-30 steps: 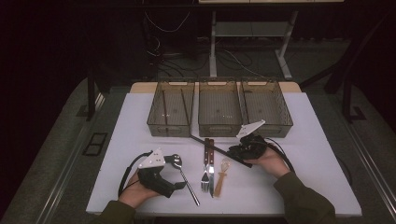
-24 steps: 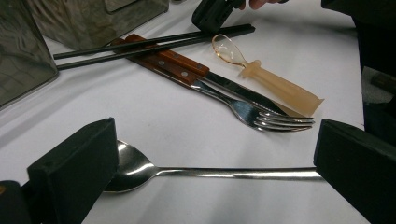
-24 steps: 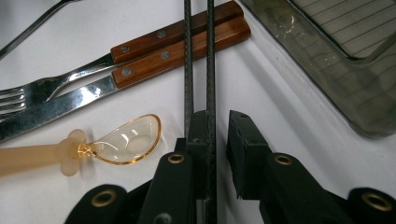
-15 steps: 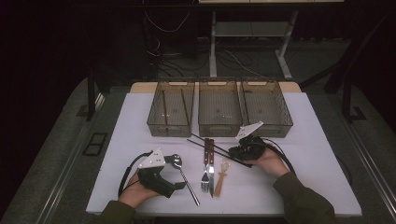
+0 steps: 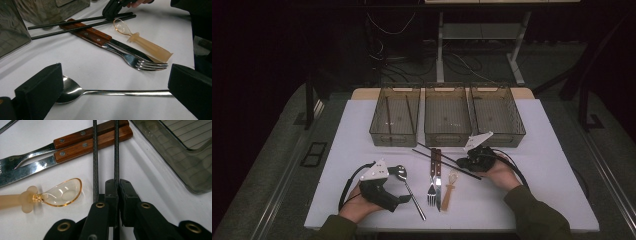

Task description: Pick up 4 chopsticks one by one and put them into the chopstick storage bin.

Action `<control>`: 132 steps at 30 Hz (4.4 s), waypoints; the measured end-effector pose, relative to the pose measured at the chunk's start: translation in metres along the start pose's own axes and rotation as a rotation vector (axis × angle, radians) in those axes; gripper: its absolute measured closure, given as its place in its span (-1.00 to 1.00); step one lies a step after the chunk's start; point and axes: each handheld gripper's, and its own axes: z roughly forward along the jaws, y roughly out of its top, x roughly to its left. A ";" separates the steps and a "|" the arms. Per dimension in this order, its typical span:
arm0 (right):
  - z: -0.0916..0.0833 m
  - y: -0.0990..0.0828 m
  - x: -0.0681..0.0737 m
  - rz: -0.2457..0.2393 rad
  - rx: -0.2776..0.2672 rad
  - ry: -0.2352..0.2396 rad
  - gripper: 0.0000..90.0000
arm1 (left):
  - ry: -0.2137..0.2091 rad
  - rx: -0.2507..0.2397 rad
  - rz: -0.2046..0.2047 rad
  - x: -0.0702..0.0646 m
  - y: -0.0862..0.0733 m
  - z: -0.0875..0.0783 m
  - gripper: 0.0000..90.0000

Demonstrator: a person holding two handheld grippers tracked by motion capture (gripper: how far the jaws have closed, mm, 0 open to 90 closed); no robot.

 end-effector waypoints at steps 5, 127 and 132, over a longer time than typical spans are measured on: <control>0.000 0.000 0.000 0.002 -0.004 -0.004 0.90 | -0.001 -0.004 -0.002 0.000 0.000 0.000 -1.00; 0.053 0.197 -0.003 0.163 -0.209 -0.024 -0.29 | -0.016 -0.045 -0.011 0.007 0.000 -0.006 -1.00; 0.036 0.184 -0.003 0.134 -0.220 -0.008 -0.39 | -0.013 -0.055 -0.022 0.007 -0.001 -0.006 -1.00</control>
